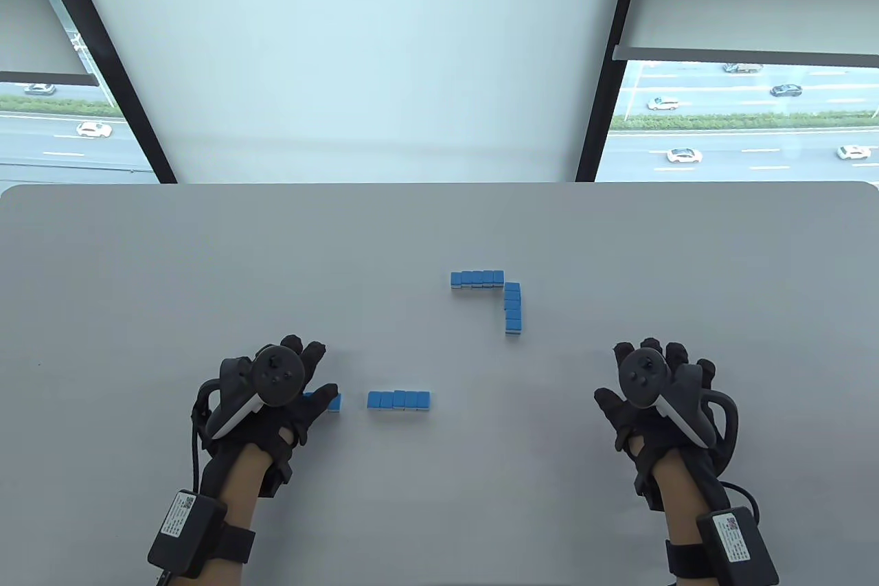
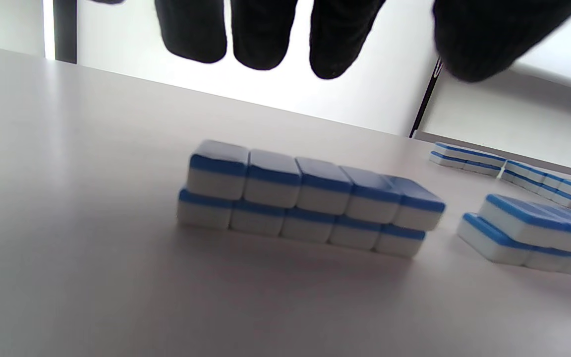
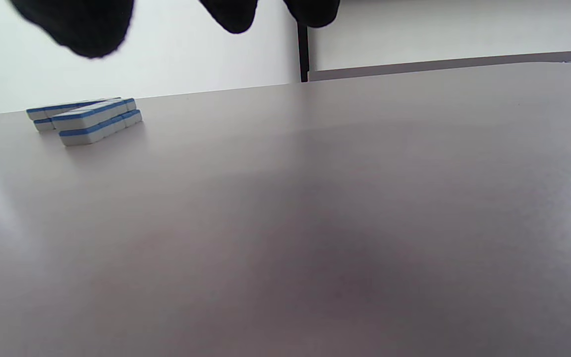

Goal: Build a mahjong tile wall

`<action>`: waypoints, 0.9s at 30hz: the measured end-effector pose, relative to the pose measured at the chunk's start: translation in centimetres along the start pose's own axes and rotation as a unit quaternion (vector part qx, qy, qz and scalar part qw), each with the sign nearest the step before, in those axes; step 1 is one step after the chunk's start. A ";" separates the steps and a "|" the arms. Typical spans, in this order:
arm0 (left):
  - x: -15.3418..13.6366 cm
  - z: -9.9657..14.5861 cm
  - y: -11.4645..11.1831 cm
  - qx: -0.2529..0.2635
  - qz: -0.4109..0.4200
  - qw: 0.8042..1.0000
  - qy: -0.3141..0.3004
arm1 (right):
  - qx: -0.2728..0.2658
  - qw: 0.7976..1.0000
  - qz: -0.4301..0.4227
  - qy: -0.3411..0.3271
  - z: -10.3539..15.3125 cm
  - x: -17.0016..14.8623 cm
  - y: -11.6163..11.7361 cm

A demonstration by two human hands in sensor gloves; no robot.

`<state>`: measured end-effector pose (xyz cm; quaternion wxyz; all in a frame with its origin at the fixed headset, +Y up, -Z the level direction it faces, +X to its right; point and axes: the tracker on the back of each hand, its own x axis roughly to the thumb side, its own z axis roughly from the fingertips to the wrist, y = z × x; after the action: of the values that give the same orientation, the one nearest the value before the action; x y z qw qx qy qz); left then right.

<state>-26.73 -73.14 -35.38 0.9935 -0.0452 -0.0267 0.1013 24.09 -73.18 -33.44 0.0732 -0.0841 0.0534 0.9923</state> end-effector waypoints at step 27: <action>-2.4 -0.7 0.1 -0.086 0.090 0.977 0.173 | -0.017 0.999 -0.033 -0.006 0.1 0.1 -0.1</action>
<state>-29.08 -73.60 -36.23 0.9623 -0.1494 0.1416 0.1779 23.98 -73.10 -33.41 0.1049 -0.0812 0.0333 0.9906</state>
